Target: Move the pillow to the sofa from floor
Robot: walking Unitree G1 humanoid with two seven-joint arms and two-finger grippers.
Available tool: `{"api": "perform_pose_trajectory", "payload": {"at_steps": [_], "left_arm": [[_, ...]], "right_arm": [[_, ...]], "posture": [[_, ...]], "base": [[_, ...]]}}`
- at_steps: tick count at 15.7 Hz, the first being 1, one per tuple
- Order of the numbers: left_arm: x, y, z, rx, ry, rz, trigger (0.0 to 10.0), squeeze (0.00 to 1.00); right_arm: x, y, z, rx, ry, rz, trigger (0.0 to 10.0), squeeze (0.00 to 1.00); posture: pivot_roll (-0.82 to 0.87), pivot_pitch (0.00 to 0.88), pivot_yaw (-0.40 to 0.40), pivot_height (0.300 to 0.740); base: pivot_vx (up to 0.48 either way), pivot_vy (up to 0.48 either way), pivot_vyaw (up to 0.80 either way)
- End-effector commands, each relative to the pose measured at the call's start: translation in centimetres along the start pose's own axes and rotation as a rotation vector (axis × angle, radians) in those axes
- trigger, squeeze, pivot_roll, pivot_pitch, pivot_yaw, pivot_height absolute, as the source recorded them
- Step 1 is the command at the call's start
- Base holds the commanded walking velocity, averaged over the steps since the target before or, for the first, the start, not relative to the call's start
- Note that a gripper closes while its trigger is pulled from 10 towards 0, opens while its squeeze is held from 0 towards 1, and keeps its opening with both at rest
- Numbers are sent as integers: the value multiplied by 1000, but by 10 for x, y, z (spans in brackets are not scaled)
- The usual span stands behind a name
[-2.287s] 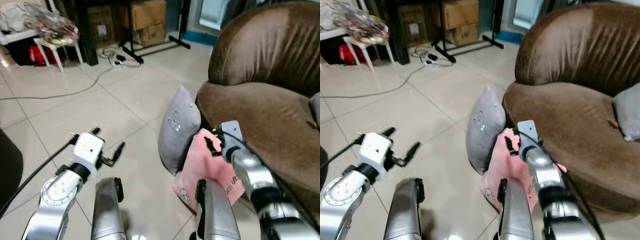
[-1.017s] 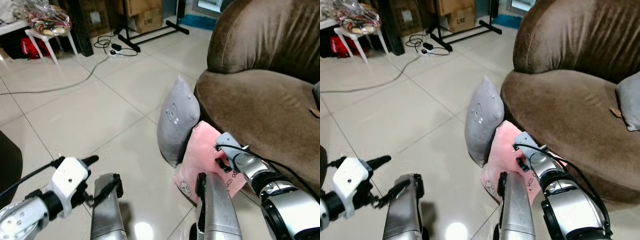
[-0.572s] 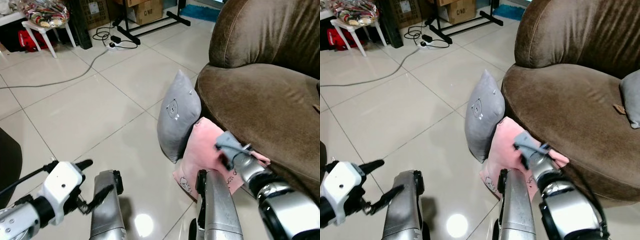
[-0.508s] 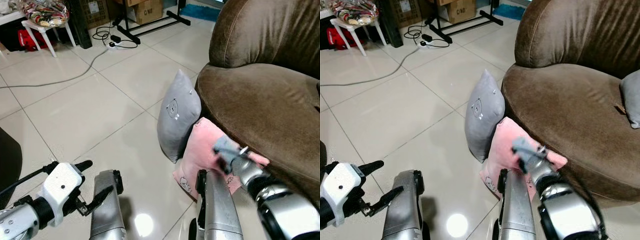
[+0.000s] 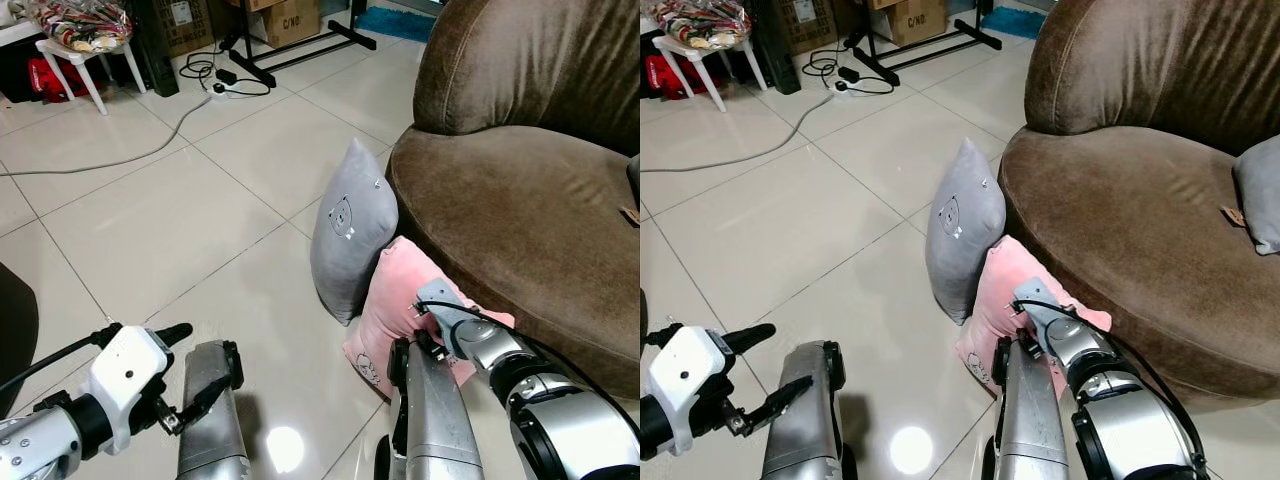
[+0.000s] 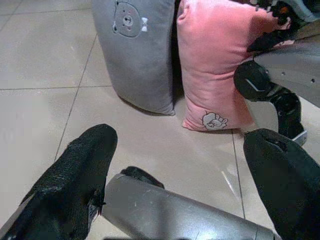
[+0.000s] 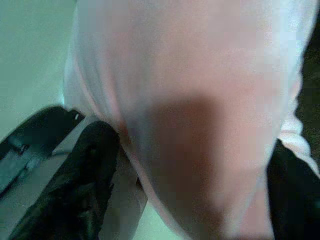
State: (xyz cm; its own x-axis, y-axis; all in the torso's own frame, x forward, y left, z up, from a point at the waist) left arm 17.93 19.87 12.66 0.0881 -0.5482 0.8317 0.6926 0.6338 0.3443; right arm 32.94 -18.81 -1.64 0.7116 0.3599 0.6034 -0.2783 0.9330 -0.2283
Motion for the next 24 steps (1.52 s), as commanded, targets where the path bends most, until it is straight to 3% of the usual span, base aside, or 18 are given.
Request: {"api": "perform_pose_trajectory", "payload": {"at_steps": [1,9,20,24], "left_arm": [[1,-3,-2,-27,-6,10,10000,792],[6,-3,-10,-48,-34,10,10000,788],[6,-2,-14,-19,-39,12,10000,792],[5,6,-24,33,-44,11,10000,745]], "right_arm": [[3,2,0,-3,-21,-55,0,0],[10,12,-1,27,-67,-135,0,0],[12,29,-3,77,-79,-149,0,0],[17,18,-1,48,-116,-208,0,0]], "posture": [[146,78,-9,462],[139,62,-5,462],[146,21,-12,462],[134,0,-14,462]], "base": [[0,0,0],[0,0,0],[0,0,0],[0,0,0]]}}
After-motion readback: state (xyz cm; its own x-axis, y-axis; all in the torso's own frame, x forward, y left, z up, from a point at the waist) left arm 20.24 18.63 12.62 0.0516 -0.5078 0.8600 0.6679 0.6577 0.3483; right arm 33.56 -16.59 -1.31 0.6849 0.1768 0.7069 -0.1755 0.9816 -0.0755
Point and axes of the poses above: a point about 5 cm out from each wrist's last joint towards the gripper, its own z axis pointing back from the gripper into the wrist, its own x axis along the axis of the wrist's last joint, y = z × x, the point moved 3 cm from there along -z, pointing out of the wrist towards the gripper, and after that the axes turned 11 degrees about -z, right-handed, at the moved point
